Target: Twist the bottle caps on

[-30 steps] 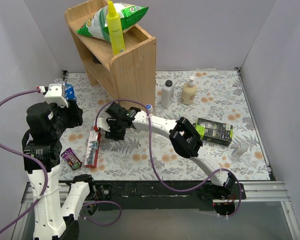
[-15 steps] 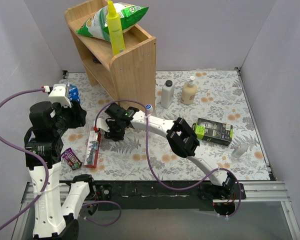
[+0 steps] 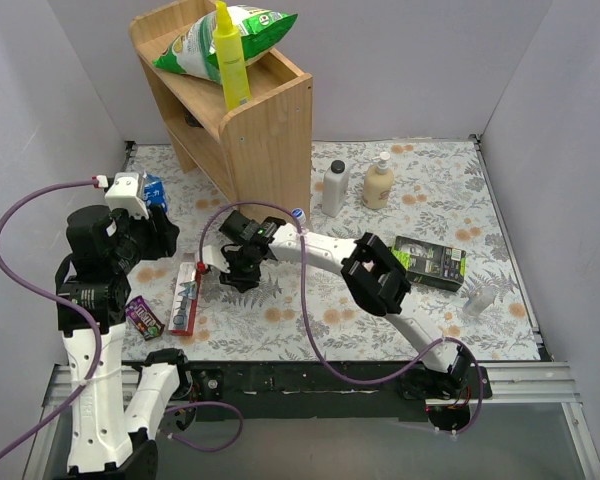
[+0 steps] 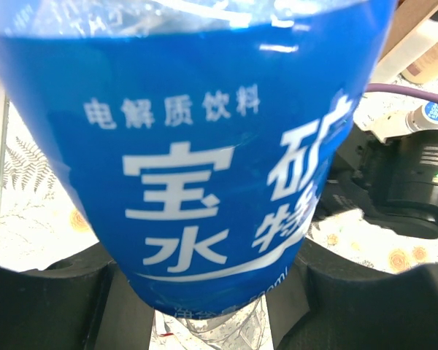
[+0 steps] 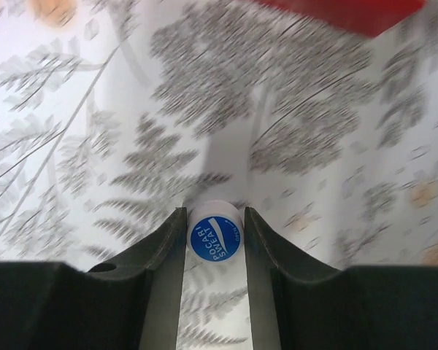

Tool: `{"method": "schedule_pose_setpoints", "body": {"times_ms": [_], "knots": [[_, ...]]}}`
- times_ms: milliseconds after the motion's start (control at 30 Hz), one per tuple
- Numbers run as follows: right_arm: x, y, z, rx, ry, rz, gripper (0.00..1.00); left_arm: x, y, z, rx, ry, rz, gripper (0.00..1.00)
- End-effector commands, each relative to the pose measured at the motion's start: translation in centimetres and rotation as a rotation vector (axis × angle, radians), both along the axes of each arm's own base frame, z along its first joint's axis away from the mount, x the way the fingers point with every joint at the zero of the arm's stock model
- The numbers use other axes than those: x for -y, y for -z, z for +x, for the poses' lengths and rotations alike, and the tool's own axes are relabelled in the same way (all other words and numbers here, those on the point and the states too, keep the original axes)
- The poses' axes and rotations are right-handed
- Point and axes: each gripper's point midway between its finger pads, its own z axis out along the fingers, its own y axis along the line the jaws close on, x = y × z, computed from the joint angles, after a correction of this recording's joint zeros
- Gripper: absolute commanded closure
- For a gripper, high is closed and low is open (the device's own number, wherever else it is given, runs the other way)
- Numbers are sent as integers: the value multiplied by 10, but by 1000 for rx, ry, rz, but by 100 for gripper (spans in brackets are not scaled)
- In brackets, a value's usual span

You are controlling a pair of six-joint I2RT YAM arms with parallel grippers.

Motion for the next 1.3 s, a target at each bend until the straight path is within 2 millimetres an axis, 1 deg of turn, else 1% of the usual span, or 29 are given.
{"method": "schedule_pose_setpoints", "body": {"times_ms": [0, 33, 67, 100, 133, 167, 200, 267, 300, 333, 433, 467, 600, 667, 700, 733, 800, 833, 967, 1067, 1267], "knots": [[71, 12, -18, -145, 60, -171, 69, 7, -3, -1, 34, 33, -16, 100], [76, 11, -23, -153, 52, -174, 69, 7, -1, -2, 33, 36, -18, 100], [88, 18, -31, -170, 52, -204, 69, 8, -2, -2, 39, 37, -20, 100], [88, 9, -31, -155, 47, -180, 67, 8, -2, -3, 43, 40, -21, 100], [91, 11, -34, -149, 35, -176, 65, 8, 1, -3, 37, 39, -24, 100], [101, 18, -41, -158, 28, -192, 58, 9, 2, -4, 37, 40, -24, 100], [100, 11, -42, -147, 17, -163, 54, 9, 1, -5, 42, 45, -25, 100], [95, 6, -42, -119, -13, -107, 47, 10, 3, -7, 37, 52, -25, 100], [98, 5, -44, -117, -18, -99, 45, 10, 2, -8, 43, 51, -24, 100], [95, 1, -45, -115, -27, -78, 44, 11, 3, -9, 39, 58, -27, 100], [95, -3, -48, -114, -74, -69, 42, 13, 5, -12, 32, 67, -30, 100], [95, -3, -48, -106, -93, -67, 36, 13, 6, -12, 28, 68, -32, 100], [98, -6, -49, -85, -147, -58, 31, 15, 5, -12, 31, 79, -34, 100], [101, -8, -54, -88, -177, -49, 30, 16, 5, -13, 31, 84, -38, 100], [101, -13, -53, -66, -205, -30, 29, 17, 5, -13, 30, 86, -37, 100], [105, -11, -55, -62, -212, -33, 29, 17, 6, -14, 28, 88, -39, 100], [106, -15, -55, -37, -234, -19, 30, 18, 7, -14, 26, 93, -40, 100], [108, -14, -54, -29, -239, -27, 30, 18, 7, -14, 25, 93, -42, 100], [115, -8, -53, -13, -251, -56, 37, 19, 8, -13, 24, 99, -45, 100], [114, -8, -52, -10, -245, -53, 37, 20, 10, -13, 21, 104, -50, 100], [104, -10, -45, 10, -227, -31, 40, 21, 10, -13, 18, 109, -50, 100]]}}
